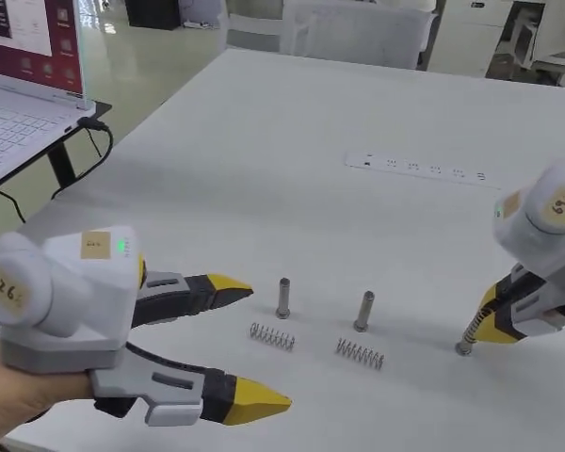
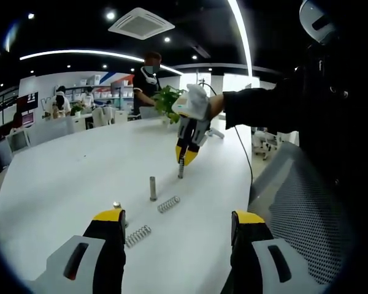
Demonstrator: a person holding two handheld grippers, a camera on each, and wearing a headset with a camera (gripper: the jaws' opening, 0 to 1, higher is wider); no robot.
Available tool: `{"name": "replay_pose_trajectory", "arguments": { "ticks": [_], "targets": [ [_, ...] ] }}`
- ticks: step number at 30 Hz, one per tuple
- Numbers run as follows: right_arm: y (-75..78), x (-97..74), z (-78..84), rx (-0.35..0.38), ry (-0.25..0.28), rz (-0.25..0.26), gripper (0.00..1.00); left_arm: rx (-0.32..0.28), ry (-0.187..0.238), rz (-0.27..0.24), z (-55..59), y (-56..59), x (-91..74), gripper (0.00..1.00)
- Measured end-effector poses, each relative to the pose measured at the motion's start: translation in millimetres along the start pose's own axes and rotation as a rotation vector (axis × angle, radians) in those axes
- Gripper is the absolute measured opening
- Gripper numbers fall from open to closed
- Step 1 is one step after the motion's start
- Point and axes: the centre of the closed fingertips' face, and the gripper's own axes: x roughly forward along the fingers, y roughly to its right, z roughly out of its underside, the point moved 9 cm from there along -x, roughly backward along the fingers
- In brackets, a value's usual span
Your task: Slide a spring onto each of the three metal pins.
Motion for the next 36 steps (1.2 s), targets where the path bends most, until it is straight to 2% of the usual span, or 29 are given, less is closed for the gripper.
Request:
{"name": "replay_pose_trajectory", "arguments": {
  "ticks": [13, 22, 36],
  "targets": [
    [1.0, 15.7, 6.3, 0.023, -0.013, -0.005, 0.09, 0.000, 0.003, 0.000, 0.1, -0.3, 0.3, 0.66],
    [0.7, 16.9, 9.5, 0.041, -0.002, -0.003, 0.12, 0.000, 0.005, 0.001, -0.5, -0.1, 0.8, 0.66],
    [-2.2, 13.0, 24.6, 0.098, 0.003, 0.005, 0.15, 0.005, 0.004, 0.010, -0.9, 0.5, 1.8, 0.66]
  ]
}}
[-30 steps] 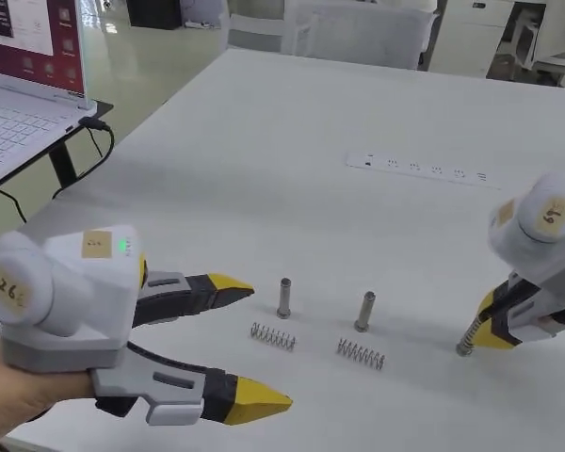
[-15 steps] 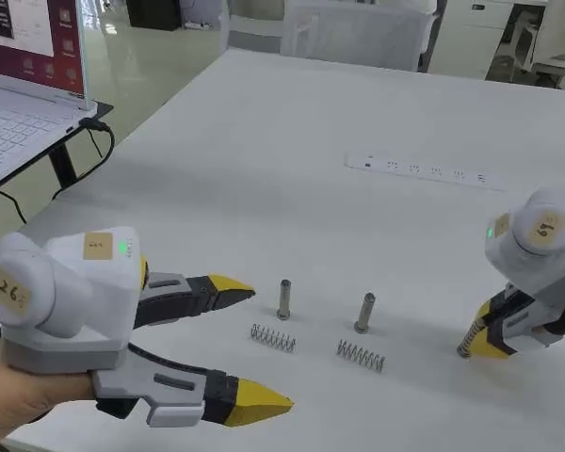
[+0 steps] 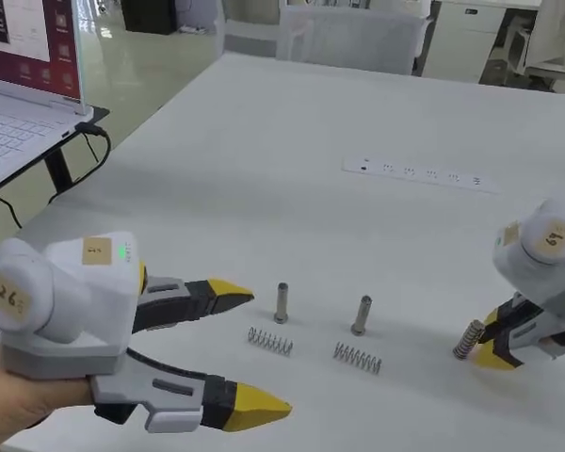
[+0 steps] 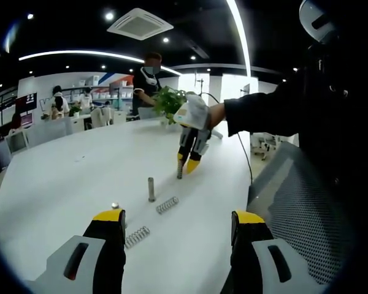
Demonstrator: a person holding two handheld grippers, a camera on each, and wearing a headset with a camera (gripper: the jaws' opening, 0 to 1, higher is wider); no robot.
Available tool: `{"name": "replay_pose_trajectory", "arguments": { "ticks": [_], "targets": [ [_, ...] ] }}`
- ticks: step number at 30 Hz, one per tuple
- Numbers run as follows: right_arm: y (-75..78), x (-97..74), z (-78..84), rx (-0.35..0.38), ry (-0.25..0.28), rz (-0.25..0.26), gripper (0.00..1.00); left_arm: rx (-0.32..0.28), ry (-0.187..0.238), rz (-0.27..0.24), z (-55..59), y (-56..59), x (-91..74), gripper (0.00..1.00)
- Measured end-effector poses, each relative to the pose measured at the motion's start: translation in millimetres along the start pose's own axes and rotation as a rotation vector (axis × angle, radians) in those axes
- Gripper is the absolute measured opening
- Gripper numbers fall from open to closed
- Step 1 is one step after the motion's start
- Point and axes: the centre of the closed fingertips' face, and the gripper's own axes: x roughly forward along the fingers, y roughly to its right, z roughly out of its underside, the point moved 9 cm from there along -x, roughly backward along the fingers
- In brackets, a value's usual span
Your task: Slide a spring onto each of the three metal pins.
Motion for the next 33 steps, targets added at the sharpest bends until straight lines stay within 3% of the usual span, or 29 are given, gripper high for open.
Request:
{"name": "replay_pose_trajectory", "arguments": {
  "ticks": [14, 26, 33],
  "targets": [
    [-23.2, -6.4, 8.2, 0.026, 0.005, -0.005, 0.15, 0.004, 0.002, 0.005, -0.3, 1.3, 0.2, 0.66],
    [-47.6, -7.0, -4.6, 0.006, 0.034, -0.017, 0.15, 0.005, 0.001, 0.004, 0.2, 1.9, 0.1, 0.66],
    [-62.5, -7.3, -21.7, -0.042, 0.041, -0.038, 0.14, 0.006, -0.001, 0.004, -0.1, 2.7, 0.0, 0.66]
  ]
}}
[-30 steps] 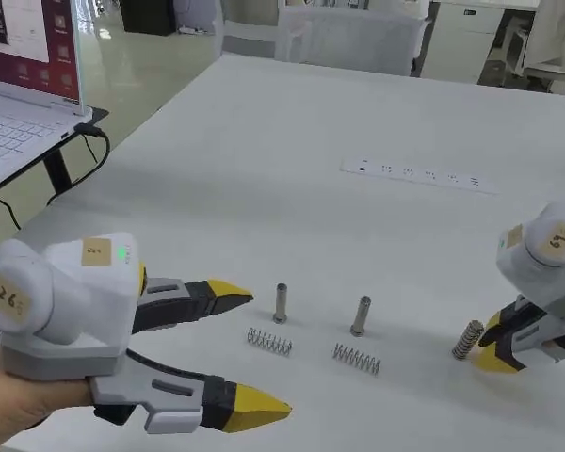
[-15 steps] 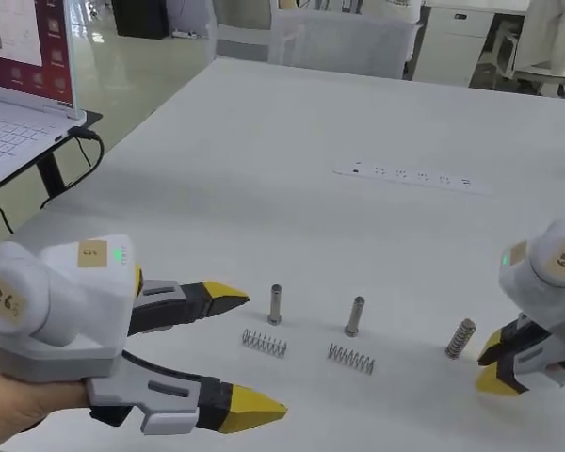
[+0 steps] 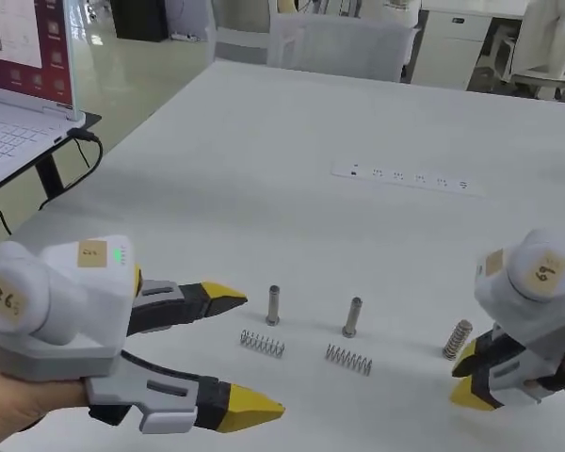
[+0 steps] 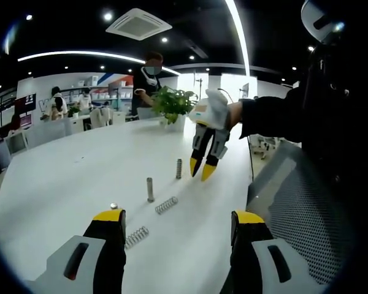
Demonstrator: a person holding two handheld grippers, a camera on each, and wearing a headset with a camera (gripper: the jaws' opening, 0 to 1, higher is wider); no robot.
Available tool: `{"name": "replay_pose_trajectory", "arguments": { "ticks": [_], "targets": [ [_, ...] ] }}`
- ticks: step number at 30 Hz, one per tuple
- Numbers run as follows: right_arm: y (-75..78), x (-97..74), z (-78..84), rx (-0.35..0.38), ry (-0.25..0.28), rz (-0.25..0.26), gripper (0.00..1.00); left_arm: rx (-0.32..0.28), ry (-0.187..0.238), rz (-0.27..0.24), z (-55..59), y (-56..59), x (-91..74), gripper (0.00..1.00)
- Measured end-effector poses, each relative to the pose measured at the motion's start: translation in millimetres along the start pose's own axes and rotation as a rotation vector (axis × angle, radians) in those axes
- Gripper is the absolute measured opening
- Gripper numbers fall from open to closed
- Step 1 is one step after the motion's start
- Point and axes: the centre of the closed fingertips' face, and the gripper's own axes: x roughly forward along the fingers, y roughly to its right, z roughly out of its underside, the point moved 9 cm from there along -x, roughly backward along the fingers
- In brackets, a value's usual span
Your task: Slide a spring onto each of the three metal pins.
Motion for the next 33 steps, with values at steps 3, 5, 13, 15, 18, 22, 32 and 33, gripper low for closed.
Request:
{"name": "replay_pose_trajectory", "arguments": {
  "ticks": [3, 5, 13, 15, 18, 22, 32, 33],
  "targets": [
    [-3.6, 0.8, -10.1, -0.019, 0.017, -0.010, 0.14, 0.000, -0.001, 0.000, 0.0, 0.2, 0.1, 0.66],
    [-4.0, 2.5, -16.8, -0.033, 0.027, -0.010, 0.15, 0.002, -0.002, 0.001, 0.2, 0.2, 0.1, 0.65],
    [-0.3, 11.1, -39.0, -0.059, 0.044, 0.008, 0.14, 0.004, -0.008, 0.004, 0.8, 0.3, 0.5, 0.65],
    [0.6, 13.9, -43.8, -0.063, 0.050, 0.010, 0.14, 0.004, -0.007, 0.006, 0.8, 0.4, 0.6, 0.65],
    [1.3, 19.3, -49.7, -0.073, 0.050, 0.008, 0.14, 0.004, -0.009, 0.007, 1.2, 0.4, 0.8, 0.65],
    [2.4, 25.8, -55.8, -0.083, 0.045, 0.004, 0.14, 0.003, -0.007, 0.007, 1.3, 0.3, 0.7, 0.65],
    [6.5, 40.3, -62.1, -0.074, 0.037, -0.018, 0.13, 0.003, -0.011, 0.013, 1.7, 0.9, 1.6, 0.65],
    [6.7, 41.2, -62.3, -0.071, 0.036, -0.019, 0.13, 0.003, -0.011, 0.013, 1.7, 0.9, 1.6, 0.65]
  ]
}}
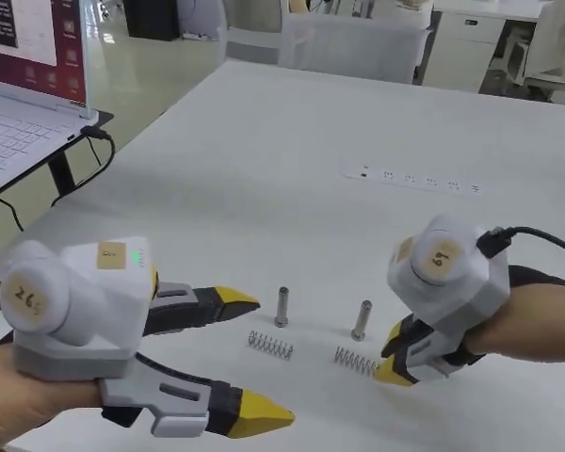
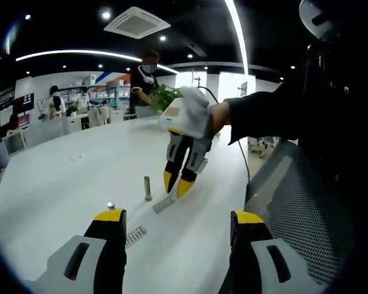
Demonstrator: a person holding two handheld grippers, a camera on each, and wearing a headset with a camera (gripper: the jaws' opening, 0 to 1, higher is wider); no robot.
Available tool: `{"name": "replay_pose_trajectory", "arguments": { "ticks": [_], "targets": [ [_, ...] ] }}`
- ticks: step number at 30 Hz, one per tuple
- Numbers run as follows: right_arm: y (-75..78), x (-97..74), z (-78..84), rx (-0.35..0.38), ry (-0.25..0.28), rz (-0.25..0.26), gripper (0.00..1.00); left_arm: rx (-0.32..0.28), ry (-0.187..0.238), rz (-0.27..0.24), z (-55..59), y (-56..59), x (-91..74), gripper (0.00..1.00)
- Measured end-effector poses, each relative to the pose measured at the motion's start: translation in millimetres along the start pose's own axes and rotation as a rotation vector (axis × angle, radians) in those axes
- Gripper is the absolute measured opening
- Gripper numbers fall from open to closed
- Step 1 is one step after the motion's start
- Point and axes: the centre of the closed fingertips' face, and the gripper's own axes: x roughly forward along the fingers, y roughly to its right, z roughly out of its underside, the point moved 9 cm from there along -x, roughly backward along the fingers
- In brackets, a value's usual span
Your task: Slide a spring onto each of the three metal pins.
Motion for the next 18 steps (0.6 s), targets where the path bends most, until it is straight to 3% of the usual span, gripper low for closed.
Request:
{"name": "replay_pose_trajectory", "arguments": {
  "ticks": [18],
  "targets": [
    [2.5, 15.7, -1.5, -0.003, -0.023, -0.014, 0.11, -0.006, -0.004, 0.004, -0.3, -0.3, 1.9, 0.63]
  ]
}}
